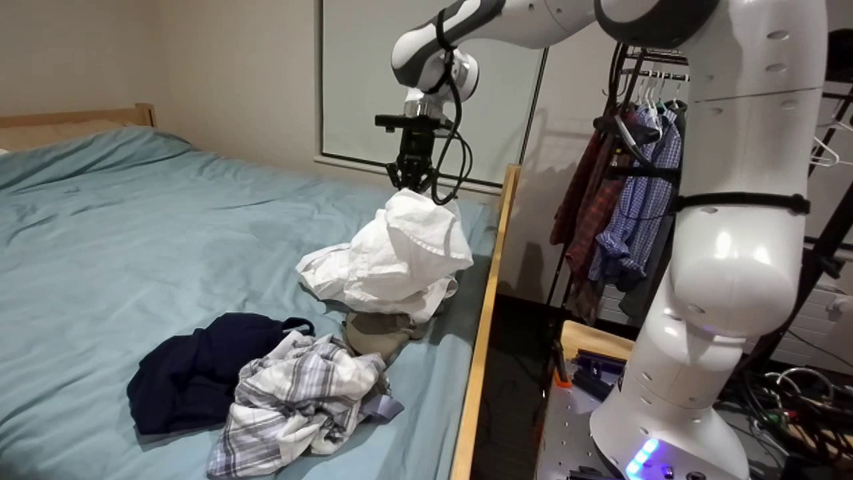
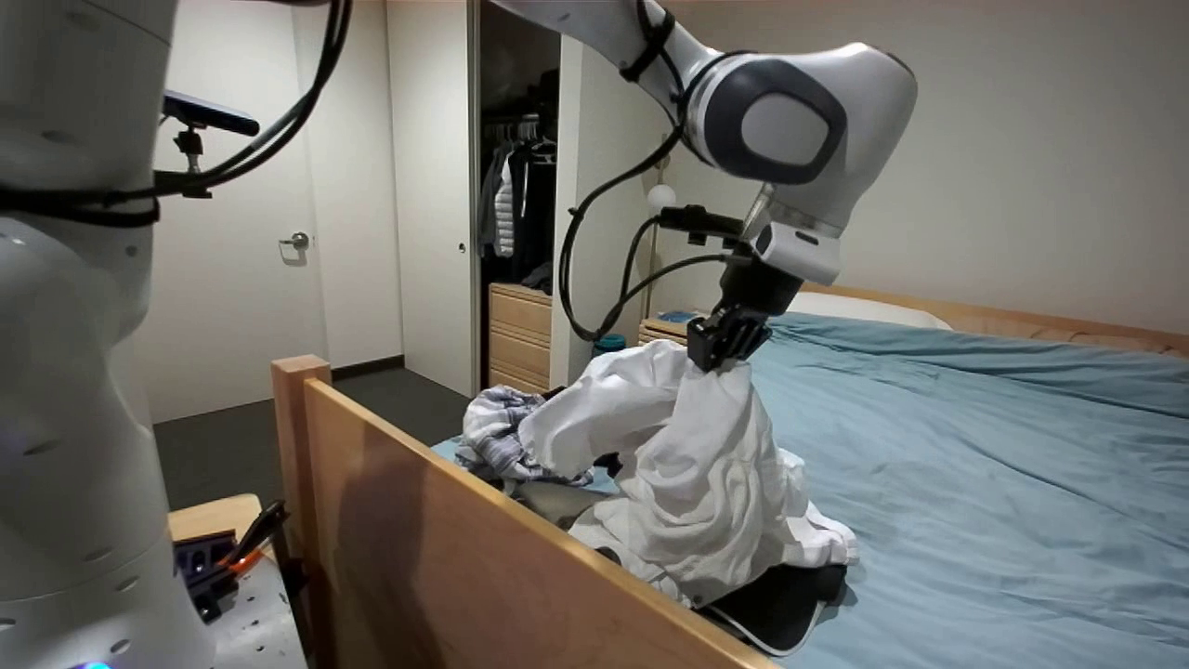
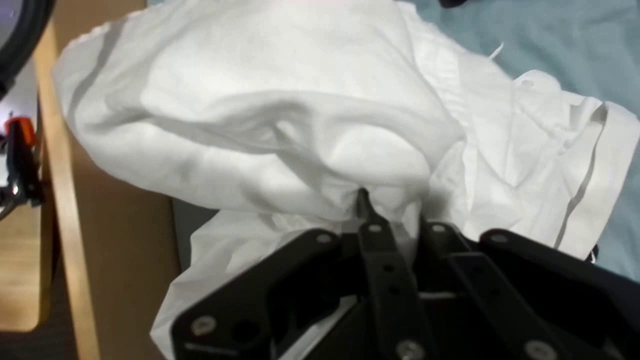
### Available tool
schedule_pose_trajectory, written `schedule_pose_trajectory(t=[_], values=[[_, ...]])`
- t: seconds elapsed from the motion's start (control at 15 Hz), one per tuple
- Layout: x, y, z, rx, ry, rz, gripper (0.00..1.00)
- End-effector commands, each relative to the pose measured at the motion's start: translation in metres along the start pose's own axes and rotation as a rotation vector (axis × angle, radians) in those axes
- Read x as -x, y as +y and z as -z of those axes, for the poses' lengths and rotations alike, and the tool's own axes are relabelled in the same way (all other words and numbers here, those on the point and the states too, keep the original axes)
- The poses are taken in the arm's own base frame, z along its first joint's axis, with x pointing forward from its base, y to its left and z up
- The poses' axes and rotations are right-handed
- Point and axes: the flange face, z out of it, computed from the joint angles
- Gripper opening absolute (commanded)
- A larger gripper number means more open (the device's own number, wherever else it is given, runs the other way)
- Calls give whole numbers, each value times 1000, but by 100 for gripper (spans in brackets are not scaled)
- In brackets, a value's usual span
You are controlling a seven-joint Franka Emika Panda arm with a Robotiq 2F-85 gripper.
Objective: Move the clothes from left to right
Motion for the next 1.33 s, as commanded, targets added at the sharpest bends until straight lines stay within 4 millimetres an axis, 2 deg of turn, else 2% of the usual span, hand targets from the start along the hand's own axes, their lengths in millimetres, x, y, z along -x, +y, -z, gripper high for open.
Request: schedule_pose_trajectory(t=[0.0, 0.13, 0.2, 0.27, 0.53, 0.6, 0.73, 0.93, 1.13, 1.27], values=[[23, -49, -20, -85, -89, -161, 8], [18, -61, -16, -132, -133, -240, 8], [16, -60, -11, -159, -156, -273, 8], [24, -55, -25, -106, -107, -201, 11], [14, -58, -16, -137, -130, -245, 8], [10, -60, -16, -188, -154, -310, 8], [-5, -63, -28, -223, -209, -416, 8], [-46, -52, -49, -270, -252, -550, 8], [-93, -16, -68, -310, -311, -681, 8], [-113, -1, -85, -333, -357, -783, 8]])
